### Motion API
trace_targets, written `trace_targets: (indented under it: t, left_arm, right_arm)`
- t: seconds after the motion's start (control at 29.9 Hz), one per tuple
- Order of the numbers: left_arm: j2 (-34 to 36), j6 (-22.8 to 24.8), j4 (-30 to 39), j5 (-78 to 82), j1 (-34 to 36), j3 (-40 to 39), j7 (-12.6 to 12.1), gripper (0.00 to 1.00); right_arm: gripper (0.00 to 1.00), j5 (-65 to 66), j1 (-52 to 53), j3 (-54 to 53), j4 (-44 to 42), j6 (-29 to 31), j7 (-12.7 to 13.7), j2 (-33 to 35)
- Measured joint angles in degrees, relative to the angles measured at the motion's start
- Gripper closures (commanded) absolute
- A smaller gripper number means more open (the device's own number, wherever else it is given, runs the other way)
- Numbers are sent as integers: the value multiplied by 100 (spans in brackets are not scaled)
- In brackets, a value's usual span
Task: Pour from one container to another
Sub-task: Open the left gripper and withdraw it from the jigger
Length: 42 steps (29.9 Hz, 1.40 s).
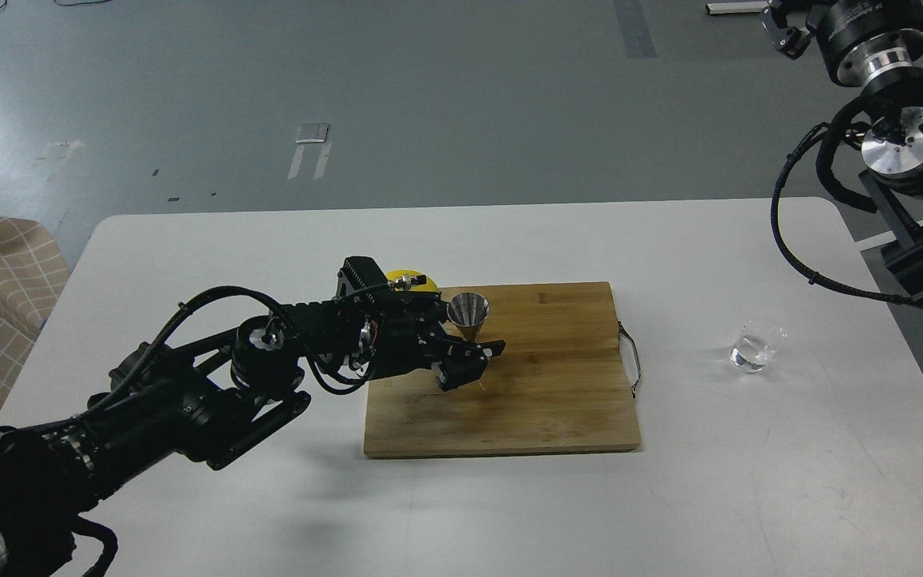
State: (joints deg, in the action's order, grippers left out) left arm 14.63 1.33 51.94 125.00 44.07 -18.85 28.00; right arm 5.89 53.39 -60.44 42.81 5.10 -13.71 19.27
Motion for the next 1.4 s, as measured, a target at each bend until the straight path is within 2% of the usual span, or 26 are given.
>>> trace_targets:
  t: [0.1, 0.2, 0.7, 1.1, 1.4]
  left_arm:
    - [139, 0, 110, 0, -9, -7, 0, 8]
    - [267, 0, 216, 0, -21, -7, 0, 4]
    - [920, 3, 670, -2, -360, -62, 0, 3]
    - [2054, -10, 1445, 0, -677, -104, 0, 3]
    - [2895, -305, 1532, 0, -1098, -429, 2, 3]
  right_arm:
    - [0, 0, -5, 0, 0, 8, 0, 10]
    - [0, 0, -12, 0, 0, 10, 0, 10]
    - [0, 0, -26, -3, 3, 25, 0, 50]
    - [0, 0, -25, -10, 4, 27, 0, 88]
    - [0, -7, -22, -35, 17, 27, 0, 153]
